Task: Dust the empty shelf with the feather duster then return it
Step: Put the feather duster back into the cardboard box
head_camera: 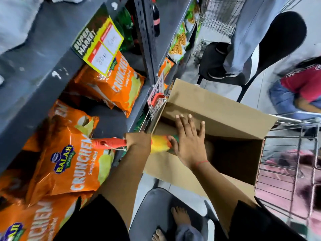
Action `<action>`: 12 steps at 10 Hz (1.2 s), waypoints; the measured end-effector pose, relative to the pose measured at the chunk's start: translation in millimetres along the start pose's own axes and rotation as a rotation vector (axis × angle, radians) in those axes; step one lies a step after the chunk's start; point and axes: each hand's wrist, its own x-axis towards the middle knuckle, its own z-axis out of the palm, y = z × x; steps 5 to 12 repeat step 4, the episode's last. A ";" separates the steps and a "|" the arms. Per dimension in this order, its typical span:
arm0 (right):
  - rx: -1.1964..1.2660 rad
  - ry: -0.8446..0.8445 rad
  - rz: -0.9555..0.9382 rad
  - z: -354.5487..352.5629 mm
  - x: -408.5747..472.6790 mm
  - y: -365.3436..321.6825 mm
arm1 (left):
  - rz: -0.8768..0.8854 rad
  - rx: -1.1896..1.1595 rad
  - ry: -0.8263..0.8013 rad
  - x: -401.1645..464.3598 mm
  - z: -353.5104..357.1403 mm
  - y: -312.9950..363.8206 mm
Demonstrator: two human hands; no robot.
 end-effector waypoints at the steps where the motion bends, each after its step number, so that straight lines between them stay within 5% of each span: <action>1: -0.020 -0.024 0.008 9.5 -5.6 7.8 | -0.017 0.030 -0.017 7.9 6.0 -1.8; 4: -0.013 0.017 0.062 -8.4 -9.0 3.3 | 0.049 -0.006 0.307 -8.3 7.4 -11.0; 12: -0.013 0.017 0.062 -8.4 -9.0 3.3 | 0.049 -0.006 0.307 -8.3 7.4 -11.0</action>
